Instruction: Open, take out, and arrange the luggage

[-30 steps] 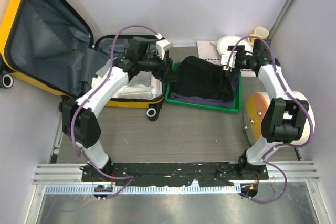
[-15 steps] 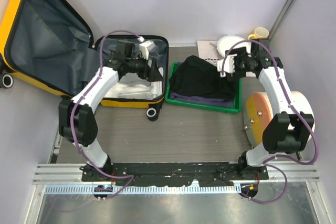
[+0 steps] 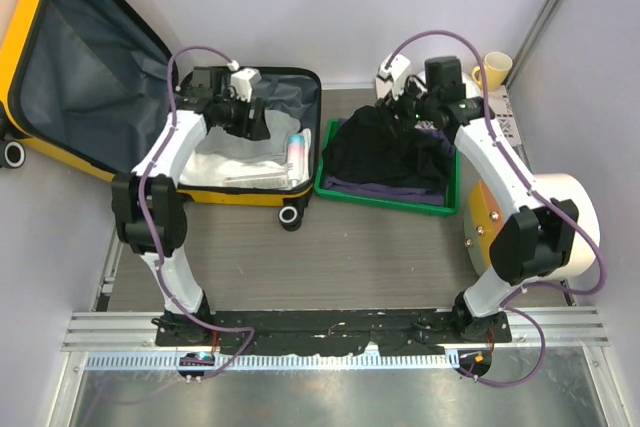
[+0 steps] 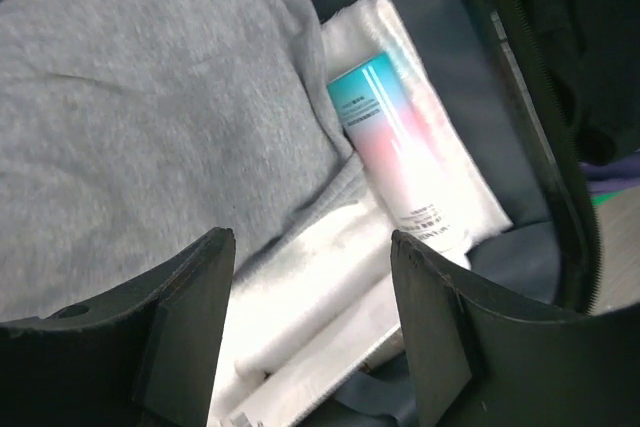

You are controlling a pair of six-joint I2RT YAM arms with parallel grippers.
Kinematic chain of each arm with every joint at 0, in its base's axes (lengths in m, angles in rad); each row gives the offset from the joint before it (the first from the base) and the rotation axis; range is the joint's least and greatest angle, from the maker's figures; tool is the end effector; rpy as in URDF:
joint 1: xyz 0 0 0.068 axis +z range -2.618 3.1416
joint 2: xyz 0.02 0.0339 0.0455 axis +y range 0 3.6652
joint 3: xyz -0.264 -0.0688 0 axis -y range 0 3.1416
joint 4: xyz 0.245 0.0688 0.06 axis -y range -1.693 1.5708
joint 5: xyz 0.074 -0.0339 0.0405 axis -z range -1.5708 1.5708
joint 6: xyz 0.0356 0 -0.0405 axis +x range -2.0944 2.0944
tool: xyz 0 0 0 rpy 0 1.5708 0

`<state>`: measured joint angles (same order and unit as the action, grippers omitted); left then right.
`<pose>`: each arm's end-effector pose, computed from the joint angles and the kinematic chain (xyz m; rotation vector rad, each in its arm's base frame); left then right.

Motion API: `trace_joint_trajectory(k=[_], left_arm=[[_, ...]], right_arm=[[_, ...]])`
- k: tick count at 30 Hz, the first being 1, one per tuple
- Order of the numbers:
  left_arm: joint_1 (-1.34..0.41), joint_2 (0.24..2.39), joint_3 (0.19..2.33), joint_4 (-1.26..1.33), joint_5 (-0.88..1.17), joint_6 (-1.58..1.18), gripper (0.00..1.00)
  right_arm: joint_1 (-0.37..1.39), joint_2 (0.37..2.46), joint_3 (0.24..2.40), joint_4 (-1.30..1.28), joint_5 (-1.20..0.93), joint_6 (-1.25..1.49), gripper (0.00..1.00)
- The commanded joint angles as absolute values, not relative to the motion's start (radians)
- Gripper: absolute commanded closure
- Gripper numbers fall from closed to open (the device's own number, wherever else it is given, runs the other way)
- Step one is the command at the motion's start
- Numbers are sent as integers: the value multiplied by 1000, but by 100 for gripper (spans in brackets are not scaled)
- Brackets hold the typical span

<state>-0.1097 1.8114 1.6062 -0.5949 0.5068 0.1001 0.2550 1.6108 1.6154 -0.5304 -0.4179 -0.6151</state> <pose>0.4039 -0.0619 0.3033 0.4831 2.2714 -0.6026 0.3519 0.1067 0.3849 -1.0852 1.7442 0.2151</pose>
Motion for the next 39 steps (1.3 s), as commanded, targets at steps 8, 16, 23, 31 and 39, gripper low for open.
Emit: trace_joint_trajectory(k=[8, 16, 23, 31, 39], left_arm=[[-170, 2035, 1818, -703, 465, 201, 39], [-239, 2149, 1865, -759, 353, 362, 31], [-276, 2198, 1856, -775, 247, 512, 27], [-242, 2172, 1888, -816, 336, 496, 53], [-97, 2122, 1930, -818, 555, 324, 98]], right_arm=[[141, 1798, 1437, -548, -279, -262, 36], [136, 1792, 1534, -542, -494, -181, 36], [178, 1813, 1632, -460, -534, -58, 36], [224, 1894, 1743, -399, -531, 50, 35], [291, 1934, 1784, -313, -532, 123, 35]])
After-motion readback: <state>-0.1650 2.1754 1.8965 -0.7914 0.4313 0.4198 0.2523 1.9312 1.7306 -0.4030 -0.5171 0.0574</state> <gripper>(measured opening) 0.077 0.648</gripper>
